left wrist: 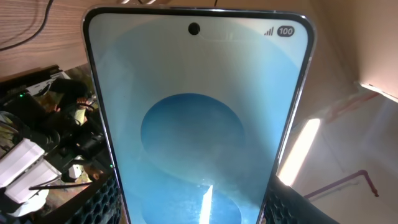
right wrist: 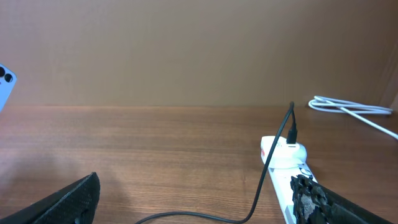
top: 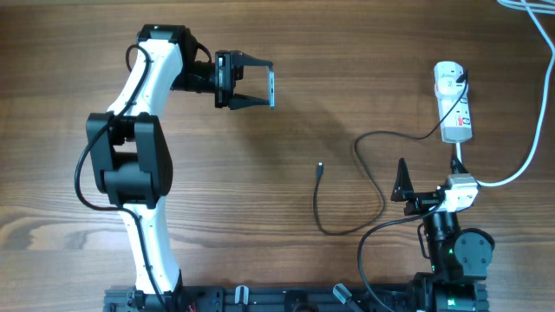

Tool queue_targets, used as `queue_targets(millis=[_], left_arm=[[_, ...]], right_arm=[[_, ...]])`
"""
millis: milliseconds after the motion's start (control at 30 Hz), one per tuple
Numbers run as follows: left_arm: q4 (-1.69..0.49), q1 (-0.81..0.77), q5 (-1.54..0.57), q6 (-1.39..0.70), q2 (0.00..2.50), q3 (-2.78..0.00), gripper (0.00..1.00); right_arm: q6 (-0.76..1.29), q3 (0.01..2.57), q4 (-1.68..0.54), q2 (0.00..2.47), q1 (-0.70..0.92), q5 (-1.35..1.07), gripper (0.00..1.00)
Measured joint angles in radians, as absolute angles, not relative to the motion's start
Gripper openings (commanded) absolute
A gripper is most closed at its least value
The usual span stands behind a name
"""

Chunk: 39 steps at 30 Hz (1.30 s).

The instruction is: Plug charger to phone and switch on socket

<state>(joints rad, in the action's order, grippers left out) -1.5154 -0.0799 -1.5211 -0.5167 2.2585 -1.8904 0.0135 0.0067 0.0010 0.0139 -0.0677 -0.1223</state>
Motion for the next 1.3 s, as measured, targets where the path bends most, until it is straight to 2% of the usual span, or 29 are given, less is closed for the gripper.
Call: queue_targets(millis=[1300], left_arm=[[-1.53,-0.08,-1.521,-0.517,2.259,-1.89,0.61]], right_arm=[[0.014,0.007,0.001,0.014,-0.068,-0.122,1.0]])
